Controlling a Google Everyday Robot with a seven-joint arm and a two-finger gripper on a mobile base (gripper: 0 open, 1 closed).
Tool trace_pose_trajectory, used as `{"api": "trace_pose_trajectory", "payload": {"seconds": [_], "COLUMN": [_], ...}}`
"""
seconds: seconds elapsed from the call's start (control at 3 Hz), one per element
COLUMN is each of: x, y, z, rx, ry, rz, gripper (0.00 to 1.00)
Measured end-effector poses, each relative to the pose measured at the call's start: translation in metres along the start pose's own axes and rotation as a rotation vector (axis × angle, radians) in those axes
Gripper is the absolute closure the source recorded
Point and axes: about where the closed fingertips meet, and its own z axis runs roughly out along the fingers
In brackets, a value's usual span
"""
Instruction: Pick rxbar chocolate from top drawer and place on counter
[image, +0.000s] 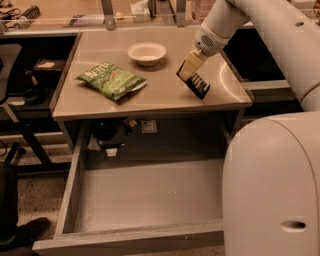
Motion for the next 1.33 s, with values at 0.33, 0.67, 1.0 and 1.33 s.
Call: {"api": "trace_pose_trajectory", "payload": {"seconds": [0.33, 0.67, 1.0, 1.33], "x": [-0.013, -0.024, -0.024, -0.024], "y": [-0.002, -0.004, -0.004, -0.004], "z": [0.019, 0.032, 0.032, 0.032], "rx": [-0.02, -0.032, -0.032, -0.032], "ry": [-0.005, -0.006, -0.007, -0.007], "rz": [-0.016, -0.031, -0.031, -0.031], "gripper": [1.0, 1.0, 0.81, 0.57]}}
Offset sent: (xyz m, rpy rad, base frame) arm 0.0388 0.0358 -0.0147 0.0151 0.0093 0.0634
